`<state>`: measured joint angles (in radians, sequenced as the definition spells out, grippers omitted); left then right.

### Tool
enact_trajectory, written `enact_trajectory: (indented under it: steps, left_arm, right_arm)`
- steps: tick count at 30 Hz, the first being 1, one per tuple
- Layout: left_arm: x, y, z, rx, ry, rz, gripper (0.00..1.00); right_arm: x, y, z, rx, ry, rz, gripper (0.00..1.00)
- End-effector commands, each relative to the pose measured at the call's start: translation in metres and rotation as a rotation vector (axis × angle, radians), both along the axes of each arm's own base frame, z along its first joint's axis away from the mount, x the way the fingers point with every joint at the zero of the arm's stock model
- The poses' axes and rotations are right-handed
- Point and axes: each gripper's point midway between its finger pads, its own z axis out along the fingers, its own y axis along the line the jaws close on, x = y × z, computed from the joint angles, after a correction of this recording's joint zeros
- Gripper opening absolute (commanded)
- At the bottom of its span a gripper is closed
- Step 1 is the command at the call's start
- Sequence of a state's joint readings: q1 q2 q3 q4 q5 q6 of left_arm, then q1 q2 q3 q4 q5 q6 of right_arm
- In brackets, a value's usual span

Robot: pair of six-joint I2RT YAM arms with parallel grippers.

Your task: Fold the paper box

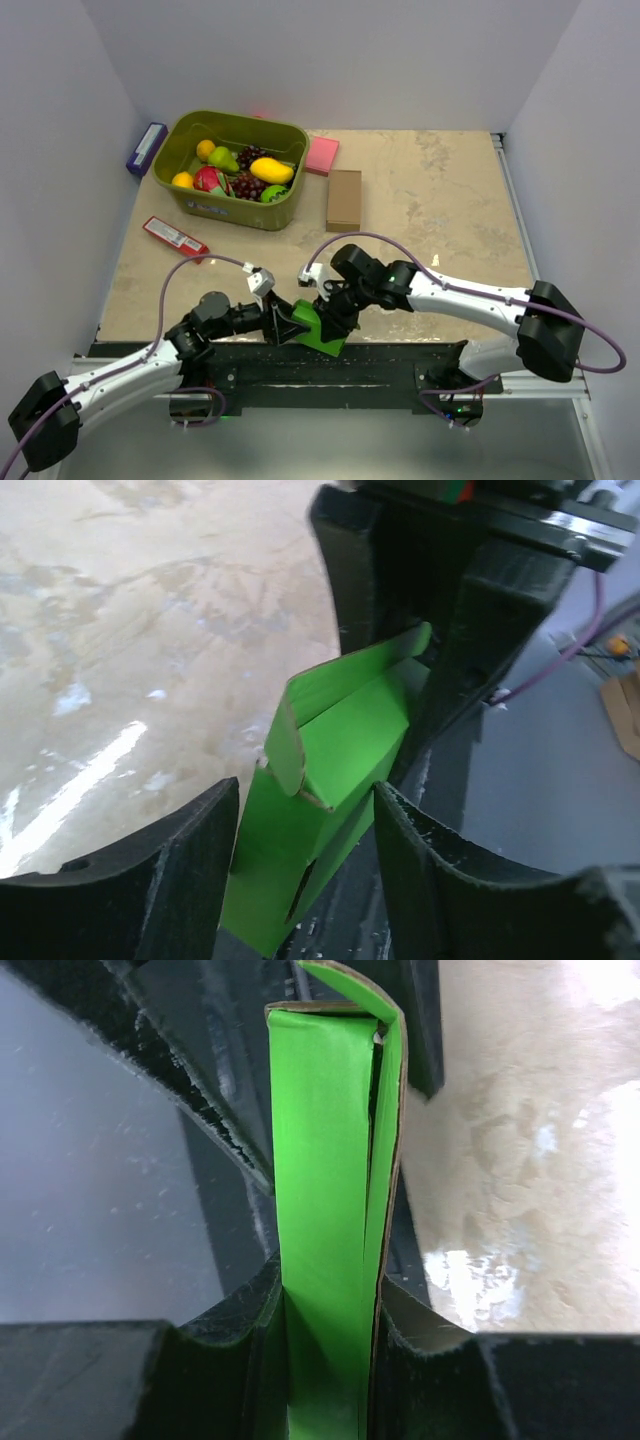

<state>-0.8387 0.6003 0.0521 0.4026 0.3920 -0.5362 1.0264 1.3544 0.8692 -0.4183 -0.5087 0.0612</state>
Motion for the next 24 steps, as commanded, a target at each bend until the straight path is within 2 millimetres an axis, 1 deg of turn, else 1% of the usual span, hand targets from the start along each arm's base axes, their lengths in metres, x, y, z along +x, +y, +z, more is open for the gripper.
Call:
enact_trajectory:
  steps: [1, 2, 3, 4, 5, 6, 7, 8, 9, 10, 11, 12, 13, 14, 15, 16, 17, 18, 20, 21, 24]
  left_arm:
    - [-0.027, -0.011, 0.032, -0.135, -0.061, -0.183, 0.47]
    - [-0.033, -0.011, 0.030, -0.138, -0.052, -0.214, 0.43]
    - [-0.035, -0.012, 0.031, -0.145, -0.045, -0.226, 0.32]
    - [-0.037, -0.012, 0.033, -0.154, -0.049, -0.237, 0.28]
    - [-0.041, -0.012, 0.030, -0.148, -0.035, -0.259, 0.23]
    - [-0.043, -0.013, 0.029, -0.149, -0.027, -0.267, 0.14]
    - [-0.043, -0.013, 0.028, -0.147, -0.024, -0.271, 0.10]
    - [-0.043, -0.013, 0.028, -0.147, -0.028, -0.268, 0.06]
    - [-0.040, -0.013, 0.028, -0.145, -0.044, -0.256, 0.05]
    - [-0.037, -0.011, 0.025, -0.126, -0.042, -0.237, 0.05]
    - [-0.028, -0.011, 0.027, -0.115, -0.057, -0.188, 0.05]
    - [-0.022, -0.010, 0.025, -0.096, -0.084, -0.163, 0.05]
    - [-0.019, -0.007, 0.022, -0.072, -0.081, -0.135, 0.04]
    - [-0.011, -0.005, 0.023, -0.064, -0.099, -0.091, 0.04]
    - [-0.009, -0.002, 0.018, -0.047, -0.089, -0.068, 0.04]
    - [-0.006, 0.001, 0.022, -0.059, -0.107, -0.039, 0.04]
    - [-0.005, 0.003, 0.022, -0.059, -0.109, -0.030, 0.04]
    - [-0.004, 0.004, 0.020, -0.052, -0.106, -0.021, 0.04]
    - [-0.005, 0.005, 0.020, -0.055, -0.110, -0.016, 0.04]
    - [-0.005, 0.005, 0.018, -0.052, -0.108, -0.020, 0.04]
    - [-0.007, 0.003, 0.015, -0.038, -0.098, -0.037, 0.04]
  right_arm:
    - [-0.019, 0.007, 0.027, 0.105, 0.026, 0.119, 0.00]
    - [-0.019, 0.008, 0.028, 0.106, 0.025, 0.124, 0.00]
    - [-0.019, 0.007, 0.027, 0.102, 0.022, 0.124, 0.00]
    - [-0.018, 0.007, 0.027, 0.096, 0.015, 0.122, 0.00]
    - [-0.015, 0.008, 0.027, 0.092, 0.008, 0.114, 0.00]
    - [-0.014, 0.007, 0.027, 0.078, 0.005, 0.106, 0.01]
    - [-0.006, 0.005, 0.024, 0.049, -0.015, 0.062, 0.09]
    - [0.001, 0.007, 0.028, 0.041, -0.039, 0.023, 0.15]
    - [0.010, 0.003, 0.026, 0.002, -0.048, -0.050, 0.33]
    - [0.018, 0.001, 0.026, -0.020, -0.069, -0.105, 0.44]
    - [0.042, -0.004, 0.027, -0.061, -0.147, -0.217, 0.51]
    - [0.049, -0.012, 0.032, -0.083, -0.143, -0.306, 0.60]
    - [0.056, -0.017, 0.036, -0.094, -0.154, -0.358, 0.62]
    - [0.066, -0.027, 0.039, -0.114, -0.164, -0.424, 0.63]
    - [0.069, -0.032, 0.051, -0.086, -0.158, -0.480, 0.64]
    - [0.074, -0.039, 0.056, -0.076, -0.160, -0.520, 0.63]
    - [0.074, -0.047, 0.059, -0.081, -0.163, -0.546, 0.61]
    - [0.075, -0.053, 0.069, -0.056, -0.174, -0.579, 0.61]
    - [0.077, -0.062, 0.075, -0.045, -0.184, -0.612, 0.63]
    - [0.081, -0.068, 0.081, -0.032, -0.207, -0.646, 0.63]
    - [0.092, -0.076, 0.091, -0.010, -0.245, -0.705, 0.63]
